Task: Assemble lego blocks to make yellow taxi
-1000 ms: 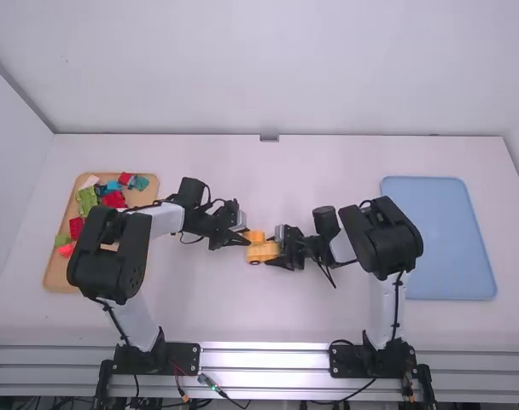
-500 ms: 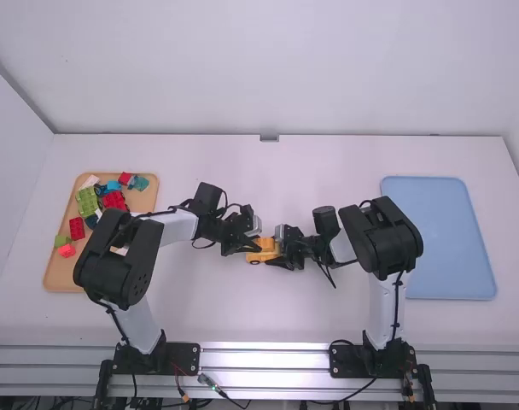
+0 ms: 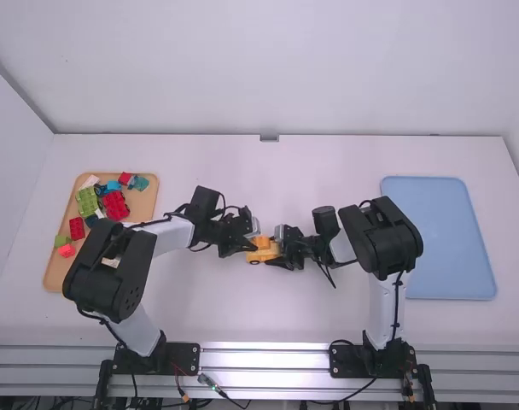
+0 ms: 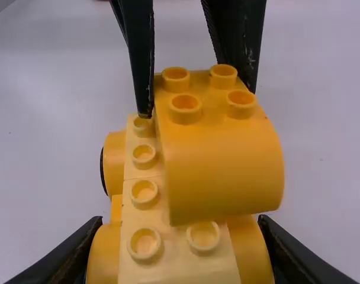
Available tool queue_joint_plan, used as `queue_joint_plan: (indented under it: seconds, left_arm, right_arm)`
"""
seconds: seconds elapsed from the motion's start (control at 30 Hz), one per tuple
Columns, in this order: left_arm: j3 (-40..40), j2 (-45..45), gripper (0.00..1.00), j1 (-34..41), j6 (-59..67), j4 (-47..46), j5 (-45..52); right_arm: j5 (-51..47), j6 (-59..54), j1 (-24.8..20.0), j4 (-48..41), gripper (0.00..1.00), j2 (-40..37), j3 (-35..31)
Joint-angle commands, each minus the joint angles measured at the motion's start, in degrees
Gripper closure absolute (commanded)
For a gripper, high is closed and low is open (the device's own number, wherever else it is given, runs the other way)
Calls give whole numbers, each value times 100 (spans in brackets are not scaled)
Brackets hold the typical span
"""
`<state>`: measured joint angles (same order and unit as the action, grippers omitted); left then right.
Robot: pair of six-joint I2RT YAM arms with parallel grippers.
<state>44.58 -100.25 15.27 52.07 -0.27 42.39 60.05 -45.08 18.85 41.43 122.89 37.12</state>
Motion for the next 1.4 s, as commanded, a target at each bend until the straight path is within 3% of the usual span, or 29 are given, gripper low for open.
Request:
queue_joint_plan:
  seconds: [0.0, 0.17, 0.43, 0.73, 1.03, 1.37]
  left_arm:
    - [-238, 61, 98, -28, 151, 81, 225]
    - [-404, 61, 98, 15, 323, 343, 586]
    - [-291, 92, 98, -39, -103, 369, 352]
    - [-83, 525, 98, -7, 179, -299, 439]
    - [-603, 485, 98, -4, 129, 579, 608]
    - [-553, 262, 98, -35, 4, 660, 463]
  right_arm:
    - [-179, 28, -2, -7, 48, 46, 42]
    - [-179, 28, 20, -2, 47, 46, 44]
    - [-179, 31, 15, -7, 47, 46, 44]
    - [-181, 28, 17, -4, 47, 46, 44]
    - [-181, 31, 17, -7, 47, 46, 44]
    - [-170, 28, 22, -4, 47, 46, 44]
